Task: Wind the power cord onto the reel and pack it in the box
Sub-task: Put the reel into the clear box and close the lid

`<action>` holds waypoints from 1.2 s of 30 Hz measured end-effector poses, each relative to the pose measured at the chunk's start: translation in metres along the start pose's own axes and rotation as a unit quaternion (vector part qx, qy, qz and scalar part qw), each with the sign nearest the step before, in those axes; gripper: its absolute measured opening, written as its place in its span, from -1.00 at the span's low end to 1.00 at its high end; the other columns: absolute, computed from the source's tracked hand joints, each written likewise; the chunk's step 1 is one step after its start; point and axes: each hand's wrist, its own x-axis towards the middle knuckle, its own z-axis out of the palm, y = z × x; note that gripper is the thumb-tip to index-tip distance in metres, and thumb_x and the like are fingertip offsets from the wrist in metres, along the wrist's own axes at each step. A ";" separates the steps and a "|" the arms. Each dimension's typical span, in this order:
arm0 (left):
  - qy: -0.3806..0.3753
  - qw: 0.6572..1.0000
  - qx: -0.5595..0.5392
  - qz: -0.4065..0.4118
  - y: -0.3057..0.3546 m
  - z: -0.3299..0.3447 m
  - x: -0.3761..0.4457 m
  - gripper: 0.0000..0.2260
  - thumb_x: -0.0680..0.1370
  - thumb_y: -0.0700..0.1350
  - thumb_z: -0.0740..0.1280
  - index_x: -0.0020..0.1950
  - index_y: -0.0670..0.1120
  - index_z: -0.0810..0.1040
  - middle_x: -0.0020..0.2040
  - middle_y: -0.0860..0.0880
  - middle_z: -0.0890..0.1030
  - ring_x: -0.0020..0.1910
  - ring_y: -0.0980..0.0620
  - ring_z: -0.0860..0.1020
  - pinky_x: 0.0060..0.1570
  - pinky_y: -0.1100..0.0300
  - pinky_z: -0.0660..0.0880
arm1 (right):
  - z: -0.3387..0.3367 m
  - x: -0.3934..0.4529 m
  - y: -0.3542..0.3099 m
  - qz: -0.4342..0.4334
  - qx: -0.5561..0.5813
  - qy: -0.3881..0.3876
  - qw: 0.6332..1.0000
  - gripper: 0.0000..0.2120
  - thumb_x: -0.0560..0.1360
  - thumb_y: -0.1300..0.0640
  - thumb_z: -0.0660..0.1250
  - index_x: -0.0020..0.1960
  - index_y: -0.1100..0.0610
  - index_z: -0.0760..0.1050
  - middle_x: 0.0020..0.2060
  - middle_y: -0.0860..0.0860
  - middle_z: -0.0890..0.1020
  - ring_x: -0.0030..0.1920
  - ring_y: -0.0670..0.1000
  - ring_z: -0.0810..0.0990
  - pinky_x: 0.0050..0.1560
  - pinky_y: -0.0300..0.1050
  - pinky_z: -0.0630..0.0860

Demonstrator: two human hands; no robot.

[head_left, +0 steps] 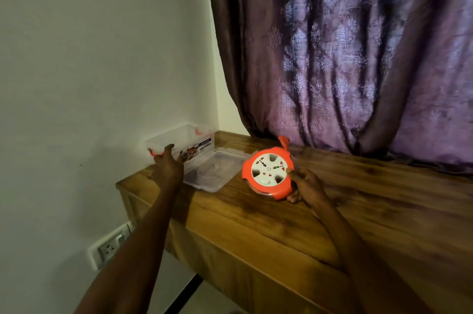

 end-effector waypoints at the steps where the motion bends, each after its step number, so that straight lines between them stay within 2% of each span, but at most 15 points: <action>1: 0.004 1.000 0.003 -0.003 0.001 0.001 0.003 -0.66 0.62 0.02 0.28 0.38 -0.01 0.43 0.36 -0.31 0.41 0.22 -0.36 0.51 0.20 -0.16 0.49 | 0.000 0.000 0.000 -0.001 0.002 0.003 1.000 -0.65 0.62 0.05 0.30 0.23 0.32 0.41 -0.33 0.22 0.58 -0.64 0.01 0.54 -0.67 -0.27 0.41; 4: 0.031 0.999 -0.023 -0.021 0.004 0.002 0.014 -0.79 0.62 -0.08 0.28 0.24 -0.11 0.49 0.42 -0.36 0.33 0.20 -0.37 0.51 0.14 -0.08 0.49 | -0.001 -0.001 0.002 -0.007 0.007 0.011 1.000 -0.65 0.61 0.03 0.33 0.21 0.28 0.42 -0.35 0.21 0.60 -0.63 0.04 0.54 -0.65 -0.26 0.42; 9: 0.061 0.994 -0.084 -0.023 0.019 0.006 0.023 -0.82 0.62 -0.12 0.29 0.20 -0.14 0.51 0.36 -0.33 0.38 0.23 -0.37 0.48 0.14 -0.03 0.46 | -0.004 -0.003 0.001 -0.018 0.024 0.028 0.999 -0.67 0.59 0.00 0.34 0.17 0.24 0.42 -0.38 0.26 0.62 -0.61 0.07 0.55 -0.63 -0.22 0.45; 12: 0.081 0.988 -0.128 -0.012 0.033 0.010 0.026 -0.83 0.62 -0.07 0.31 0.17 -0.09 0.52 0.22 -0.27 0.44 0.04 -0.30 0.53 0.03 0.02 0.45 | -0.009 -0.005 0.000 -0.020 0.044 0.041 0.998 -0.69 0.58 -0.02 0.36 0.13 0.20 0.43 -0.41 0.25 0.63 -0.60 0.09 0.55 -0.61 -0.21 0.47; 17: 0.057 0.974 -0.204 0.087 0.063 0.026 0.021 -0.81 0.60 -0.04 0.35 0.13 -0.13 0.56 0.06 -0.24 0.55 0.00 -0.23 0.56 -0.06 0.11 0.44 | -0.035 -0.007 -0.010 -0.037 0.088 0.096 0.991 -0.73 0.57 0.04 0.37 0.11 0.22 0.45 -0.51 0.16 0.58 -0.64 0.05 0.50 -0.63 -0.23 0.43; 20: -0.006 0.954 -0.248 0.169 0.085 0.046 0.006 -0.86 0.60 -0.11 0.37 0.07 -0.17 0.57 -0.05 -0.20 0.62 -0.04 -0.17 0.61 -0.08 -0.02 0.57 | -0.059 -0.011 -0.021 -0.065 0.132 0.137 0.980 -0.77 0.60 0.10 0.33 0.12 0.25 0.45 -0.50 0.14 0.57 -0.66 0.03 0.49 -0.65 -0.25 0.40; 22: -0.073 0.937 -0.281 0.194 0.105 0.061 -0.013 -0.90 0.59 -0.16 0.38 0.04 -0.18 0.56 -0.08 -0.16 0.64 -0.07 -0.14 0.62 -0.05 -0.07 0.59 | -0.077 -0.016 -0.033 -0.092 0.159 0.166 0.969 -0.81 0.61 0.12 0.31 0.15 0.21 0.46 -0.41 0.15 0.58 -0.66 0.00 0.49 -0.66 -0.27 0.40; 24: -0.130 0.918 -0.306 0.216 0.128 0.079 -0.035 -0.93 0.57 -0.20 0.41 0.01 -0.16 0.56 -0.12 -0.09 0.63 -0.12 0.00 0.63 -0.10 0.04 0.59 | -0.099 -0.023 -0.048 -0.124 0.172 0.194 0.958 -0.83 0.63 0.17 0.27 0.18 0.20 0.43 -0.31 0.15 0.57 -0.65 -0.03 0.50 -0.65 -0.26 0.41; 26: -0.194 0.897 -0.324 0.231 0.149 0.094 -0.061 -0.92 0.57 -0.18 0.41 0.02 -0.10 0.55 -0.13 -0.02 0.63 -0.17 0.24 0.62 -0.18 0.29 0.55 | -0.122 -0.030 -0.062 -0.153 0.165 0.219 0.949 -0.84 0.64 0.20 0.25 0.20 0.20 0.41 -0.28 0.14 0.55 -0.64 -0.04 0.50 -0.63 -0.24 0.41; 28: -0.256 0.869 -0.348 0.240 0.167 0.106 -0.085 -0.91 0.57 -0.21 0.41 0.01 -0.07 0.54 -0.12 -0.02 0.63 -0.18 0.34 0.61 -0.23 0.45 0.49 | -0.142 -0.037 -0.075 -0.179 0.152 0.239 0.942 -0.85 0.63 0.23 0.25 0.20 0.18 0.40 -0.26 0.13 0.54 -0.63 -0.06 0.49 -0.64 -0.26 0.40; 30: -0.312 0.839 -0.381 0.229 0.180 0.115 -0.110 -0.90 0.57 -0.20 0.40 0.01 -0.04 0.53 -0.07 -0.05 0.62 -0.13 0.28 0.64 -0.19 0.40 0.53 | -0.163 -0.042 -0.087 -0.204 0.127 0.262 0.935 -0.86 0.62 0.23 0.28 0.17 0.15 0.40 -0.24 0.09 0.57 -0.58 -0.10 0.50 -0.62 -0.27 0.43; 32: -0.360 0.814 -0.417 0.187 0.187 0.121 -0.135 -0.91 0.58 -0.14 0.41 0.06 -0.03 0.55 0.00 -0.14 0.63 -0.04 0.03 0.67 -0.11 0.11 0.60 | -0.183 -0.042 -0.096 -0.216 0.084 0.277 0.932 -0.83 0.61 0.22 0.30 0.19 0.13 0.42 -0.27 0.02 0.60 -0.52 -0.15 0.52 -0.56 -0.27 0.45; 33: -0.376 0.803 -0.428 0.176 0.189 0.125 -0.146 -0.90 0.58 -0.12 0.41 0.07 -0.02 0.55 0.03 -0.19 0.62 -0.04 -0.11 0.65 -0.11 -0.05 0.57 | -0.193 -0.042 -0.098 -0.214 0.053 0.277 0.935 -0.81 0.61 0.21 0.31 0.21 0.13 0.41 -0.32 0.01 0.59 -0.54 -0.14 0.50 -0.56 -0.26 0.42; 34: -0.386 0.798 -0.429 0.175 0.189 0.128 -0.154 -0.90 0.58 -0.10 0.40 0.07 -0.01 0.55 0.03 -0.22 0.61 -0.07 -0.19 0.62 -0.14 -0.12 0.53 | -0.202 -0.042 -0.100 -0.206 0.010 0.271 0.940 -0.79 0.62 0.17 0.31 0.23 0.13 0.42 -0.35 0.01 0.57 -0.55 -0.11 0.46 -0.55 -0.24 0.39; 36: -0.390 0.803 -0.408 0.192 0.188 0.130 -0.165 -0.90 0.56 -0.02 0.40 0.06 0.06 0.56 0.02 -0.13 0.63 -0.08 -0.16 0.64 -0.18 -0.13 0.57 | -0.218 -0.041 -0.100 -0.183 -0.099 0.253 0.945 -0.74 0.60 0.06 0.34 0.25 0.09 0.44 -0.33 0.01 0.57 -0.44 -0.07 0.48 -0.38 -0.15 0.41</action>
